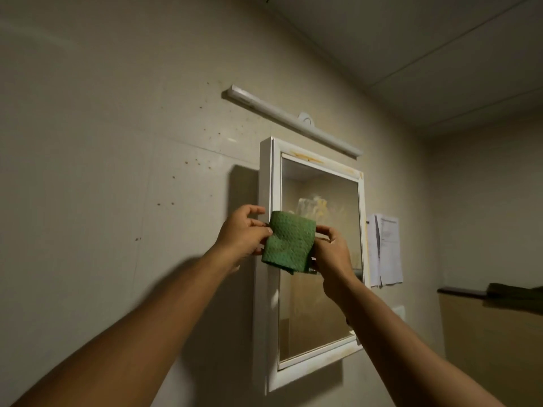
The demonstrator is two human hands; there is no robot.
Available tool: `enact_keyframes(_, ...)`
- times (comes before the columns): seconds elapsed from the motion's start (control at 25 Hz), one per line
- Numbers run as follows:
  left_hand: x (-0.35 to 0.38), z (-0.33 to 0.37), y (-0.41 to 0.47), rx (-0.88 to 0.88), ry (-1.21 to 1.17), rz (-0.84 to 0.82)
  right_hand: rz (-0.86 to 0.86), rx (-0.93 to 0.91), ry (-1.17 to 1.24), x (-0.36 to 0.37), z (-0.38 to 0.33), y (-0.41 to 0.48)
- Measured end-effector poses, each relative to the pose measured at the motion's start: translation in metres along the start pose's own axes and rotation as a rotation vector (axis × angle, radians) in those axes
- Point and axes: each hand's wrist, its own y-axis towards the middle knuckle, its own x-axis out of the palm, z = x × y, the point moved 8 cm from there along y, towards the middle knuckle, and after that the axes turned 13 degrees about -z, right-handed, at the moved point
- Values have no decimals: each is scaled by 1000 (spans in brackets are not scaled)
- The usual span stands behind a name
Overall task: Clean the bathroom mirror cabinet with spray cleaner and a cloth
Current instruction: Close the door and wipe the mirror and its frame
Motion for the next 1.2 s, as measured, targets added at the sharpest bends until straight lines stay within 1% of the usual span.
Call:
enact_keyframes(0.04,0,-1,4,-2,15,29,113,-51,-47,-8,-4,-1)
enact_keyframes(0.08,1,-2,9,-1,28,60,255,-144,-147,-16,-14,-6)
enact_keyframes(0.12,1,-4,12,2,42,93,385,-282,-318,-21,-28,-16)
enact_keyframes(0.16,1,-5,16,5,59,124,435,-451,-535,-14,-42,-27)
enact_keyframes(0.2,0,-7,19,1,74,147,374,-617,-774,4,-48,-36)
enact_keyframes(0.24,0,-8,21,-2,80,156,228,-712,-1011,28,-40,-40)
enact_keyframes(0.28,1,-8,23,-1,75,153,75,-716,-1205,46,-23,-38)
enact_keyframes(0.32,2,-9,24,4,57,145,-45,-645,-1317,54,-3,-33)
enact_keyframes(0.36,2,-9,25,14,37,138,-110,-561,-1351,55,11,-26)
enact_keyframes(0.44,-3,-8,25,52,27,145,-130,-502,-1354,55,25,-13)
enact_keyframes(0.64,-34,13,32,196,15,182,-109,-537,-1284,76,22,-7)
enact_keyframes(0.72,-43,27,37,244,-1,175,-95,-546,-1298,77,18,1)
enact_keyframes(0.88,-49,62,54,334,35,158,-40,-634,-1337,79,-24,42)
enact_keyframes(1.0,-50,95,77,379,78,118,-20,-641,-1288,89,-69,83)
enact_keyframes(1.12,-45,127,100,419,154,33,19,-648,-1236,94,-94,110)
enact_keyframes(1.2,-40,137,113,397,186,-41,9,-691,-1221,97,-98,114)
